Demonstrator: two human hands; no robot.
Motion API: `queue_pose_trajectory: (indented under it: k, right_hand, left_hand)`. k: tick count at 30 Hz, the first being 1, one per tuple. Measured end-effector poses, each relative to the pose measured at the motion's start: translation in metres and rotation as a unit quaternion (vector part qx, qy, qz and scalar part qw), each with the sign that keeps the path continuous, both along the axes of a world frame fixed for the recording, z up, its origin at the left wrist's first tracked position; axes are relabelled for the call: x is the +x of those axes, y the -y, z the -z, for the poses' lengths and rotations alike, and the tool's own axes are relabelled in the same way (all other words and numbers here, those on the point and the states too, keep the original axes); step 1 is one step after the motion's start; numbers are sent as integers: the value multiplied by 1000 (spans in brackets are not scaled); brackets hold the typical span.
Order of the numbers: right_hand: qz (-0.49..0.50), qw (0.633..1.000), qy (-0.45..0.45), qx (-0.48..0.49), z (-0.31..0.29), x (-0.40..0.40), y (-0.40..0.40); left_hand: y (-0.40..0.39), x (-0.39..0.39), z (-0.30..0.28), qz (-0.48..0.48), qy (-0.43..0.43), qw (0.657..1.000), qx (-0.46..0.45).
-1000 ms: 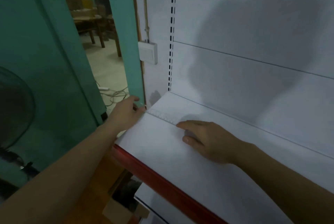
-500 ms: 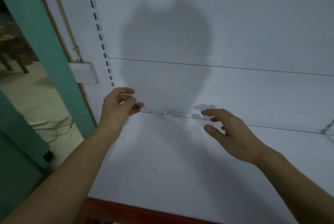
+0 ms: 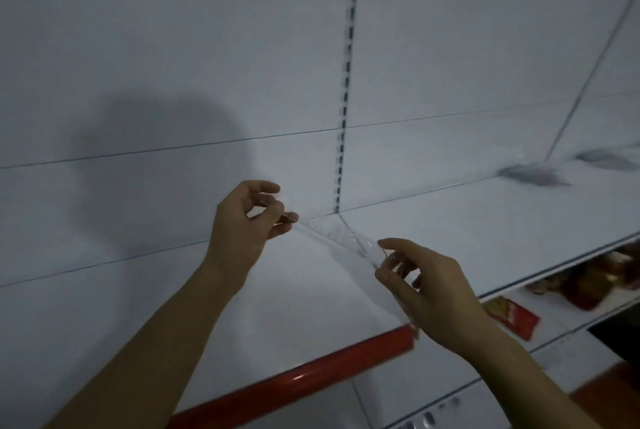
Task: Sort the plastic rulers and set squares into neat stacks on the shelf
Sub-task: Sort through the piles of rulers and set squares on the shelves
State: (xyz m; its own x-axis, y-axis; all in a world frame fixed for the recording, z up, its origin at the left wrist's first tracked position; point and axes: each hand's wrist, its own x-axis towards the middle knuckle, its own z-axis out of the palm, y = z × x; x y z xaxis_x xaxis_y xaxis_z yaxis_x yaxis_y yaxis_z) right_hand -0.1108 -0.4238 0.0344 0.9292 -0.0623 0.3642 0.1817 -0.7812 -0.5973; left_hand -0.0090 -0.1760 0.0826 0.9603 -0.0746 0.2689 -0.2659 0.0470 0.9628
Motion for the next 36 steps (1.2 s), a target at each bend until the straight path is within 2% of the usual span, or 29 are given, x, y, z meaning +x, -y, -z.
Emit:
queue_pose_trajectory:
  k: [6, 10, 14, 17, 22, 27, 36]
  right_hand:
    - [148, 988, 32, -14, 3, -78, 153]
    - [268, 963, 28, -19, 1, -136, 245]
    - [334, 942, 14, -11, -7, -177, 318]
    - [373, 927, 30, -14, -12, -195, 366]
    - [414, 910, 32, -12, -15, -200, 443]
    - [445, 894, 19, -37, -11, -180, 536]
    - [460, 887, -5, -38, -19, -107, 707]
  left_hand:
    - [172, -21, 8, 84, 50, 993, 68]
    - [275, -26, 21, 113, 96, 972, 181]
    - [364, -32, 29, 164, 214, 903, 334]
    - [434, -34, 27, 193, 291, 846, 402]
    - [555, -33, 28, 223, 374, 775, 458]
    - [675, -12, 43, 251, 405, 730, 490]
    - [877, 60, 41, 279, 397, 725, 489]
